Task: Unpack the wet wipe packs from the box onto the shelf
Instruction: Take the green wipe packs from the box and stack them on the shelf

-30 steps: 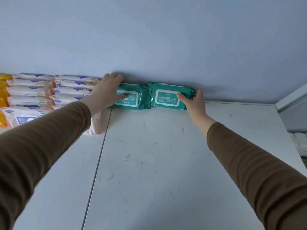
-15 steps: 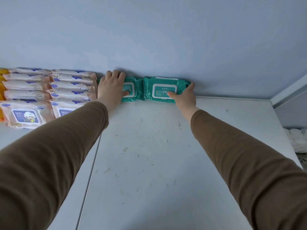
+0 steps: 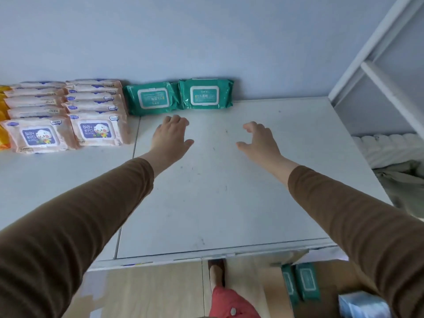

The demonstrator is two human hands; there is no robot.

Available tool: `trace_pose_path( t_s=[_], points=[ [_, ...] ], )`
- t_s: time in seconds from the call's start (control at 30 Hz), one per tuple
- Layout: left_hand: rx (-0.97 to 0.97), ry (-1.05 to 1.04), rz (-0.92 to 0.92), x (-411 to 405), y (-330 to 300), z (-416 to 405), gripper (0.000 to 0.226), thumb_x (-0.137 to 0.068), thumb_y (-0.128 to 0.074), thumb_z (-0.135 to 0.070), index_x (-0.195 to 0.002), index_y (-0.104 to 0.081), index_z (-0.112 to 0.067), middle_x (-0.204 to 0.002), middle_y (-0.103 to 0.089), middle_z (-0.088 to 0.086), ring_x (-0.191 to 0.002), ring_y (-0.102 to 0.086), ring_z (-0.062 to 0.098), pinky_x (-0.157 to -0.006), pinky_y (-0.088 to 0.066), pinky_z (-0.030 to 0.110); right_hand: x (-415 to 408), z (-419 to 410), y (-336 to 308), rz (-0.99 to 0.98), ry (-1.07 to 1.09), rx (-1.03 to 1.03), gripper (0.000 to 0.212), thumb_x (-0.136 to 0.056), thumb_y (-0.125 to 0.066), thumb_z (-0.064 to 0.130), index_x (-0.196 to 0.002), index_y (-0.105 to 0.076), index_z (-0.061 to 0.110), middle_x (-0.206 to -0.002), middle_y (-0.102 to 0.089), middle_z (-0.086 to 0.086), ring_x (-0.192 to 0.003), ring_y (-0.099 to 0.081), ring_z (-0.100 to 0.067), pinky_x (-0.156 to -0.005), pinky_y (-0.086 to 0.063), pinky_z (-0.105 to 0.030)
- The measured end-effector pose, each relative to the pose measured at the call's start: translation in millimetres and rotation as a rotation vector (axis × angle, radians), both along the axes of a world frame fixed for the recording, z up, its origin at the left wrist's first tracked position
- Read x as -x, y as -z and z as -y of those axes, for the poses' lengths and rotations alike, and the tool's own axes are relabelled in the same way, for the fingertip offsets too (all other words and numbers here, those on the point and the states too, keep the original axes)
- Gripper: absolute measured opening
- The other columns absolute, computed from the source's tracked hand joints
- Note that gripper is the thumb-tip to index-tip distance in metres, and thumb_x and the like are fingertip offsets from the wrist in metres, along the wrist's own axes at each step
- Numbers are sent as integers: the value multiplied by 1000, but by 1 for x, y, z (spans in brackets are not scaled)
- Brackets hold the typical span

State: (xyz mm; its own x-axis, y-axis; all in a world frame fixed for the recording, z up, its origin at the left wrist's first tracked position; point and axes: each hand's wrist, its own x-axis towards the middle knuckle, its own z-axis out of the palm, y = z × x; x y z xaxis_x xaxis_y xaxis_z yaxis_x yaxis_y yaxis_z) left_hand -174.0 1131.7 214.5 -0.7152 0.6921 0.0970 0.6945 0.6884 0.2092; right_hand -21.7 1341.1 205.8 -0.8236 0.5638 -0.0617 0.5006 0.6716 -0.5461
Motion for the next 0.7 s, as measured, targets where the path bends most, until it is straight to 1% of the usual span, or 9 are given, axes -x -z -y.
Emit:
trace_pose_path(
  t_s=[0.1, 0.23, 0.33, 0.4, 0.5, 0.6, 0.63, 0.7],
  points=[
    [-33, 105, 36, -69, -2, 9, 47, -89, -65, -38, -131, -53, -17, -127, -55, 0, -121, -46, 24, -95, -44, 38, -80, 21, -6, -27, -39, -87, 46, -89, -63, 32, -132, -52, 19, -131, -54, -2, -123, -45, -25, -99, -41, -39],
    [-117, 249, 70, -166, -3, 19, 42, -90, -64, -36, -127, -56, -20, -125, -57, -4, -118, -47, 21, -89, -44, 33, -195, 48, -7, -155, -36, -159, 35, -91, -61, 29, -125, -57, 21, -125, -57, 2, -117, -48, -20, -97, -41, -37],
    [-165, 388, 67, -237, 2, 17, 38, -90, -64, -34, -125, -58, -21, -124, -58, -4, -116, -48, 21, -90, -47, 35, -281, 59, -1, -226, -2, -198, 27, -94, -59, 26, -120, -60, 21, -118, -59, 5, -111, -49, -17, -94, -41, -35],
    [-178, 483, 76, -282, 11, 10, 36, -90, -64, -31, -124, -59, -21, -123, -58, -4, -115, -49, 22, -91, -47, 35, -334, 60, 9, -220, 38, -194, 22, -95, -57, 24, -117, -62, 20, -114, -59, 5, -108, -50, -16, -91, -41, -33],
    [-168, 601, 122, -346, 41, -6, 34, -88, -63, -26, -121, -62, -19, -122, -60, -3, -116, -50, 23, -94, -46, 35, -405, 47, 43, -133, 113, -124, 20, -97, -55, 24, -116, -61, 20, -113, -58, 4, -108, -51, -16, -90, -45, -35],
    [-61, 642, 199, -405, 83, -26, 35, -89, -63, -28, -123, -59, -21, -126, -58, -4, -118, -48, 21, -95, -45, 36, -465, 28, 95, -51, 209, 14, 20, -95, -56, 24, -114, -60, 24, -113, -58, 6, -105, -54, -17, -85, -51, -42],
    [-15, 638, 231, -423, 98, -33, 36, -90, -63, -29, -124, -58, -21, -127, -57, -4, -118, -47, 20, -95, -45, 36, -484, 22, 112, -23, 244, 77, 20, -94, -58, 23, -114, -60, 24, -112, -58, 6, -104, -55, -16, -86, -51, -41],
    [93, 630, 285, -456, 132, -49, 38, -91, -62, -31, -127, -56, -22, -129, -56, -2, -120, -47, 21, -96, -45, 37, -521, 12, 146, 57, 320, 207, 22, -96, -59, 22, -117, -59, 23, -115, -59, 5, -107, -56, -14, -90, -50, -35]
  ],
)
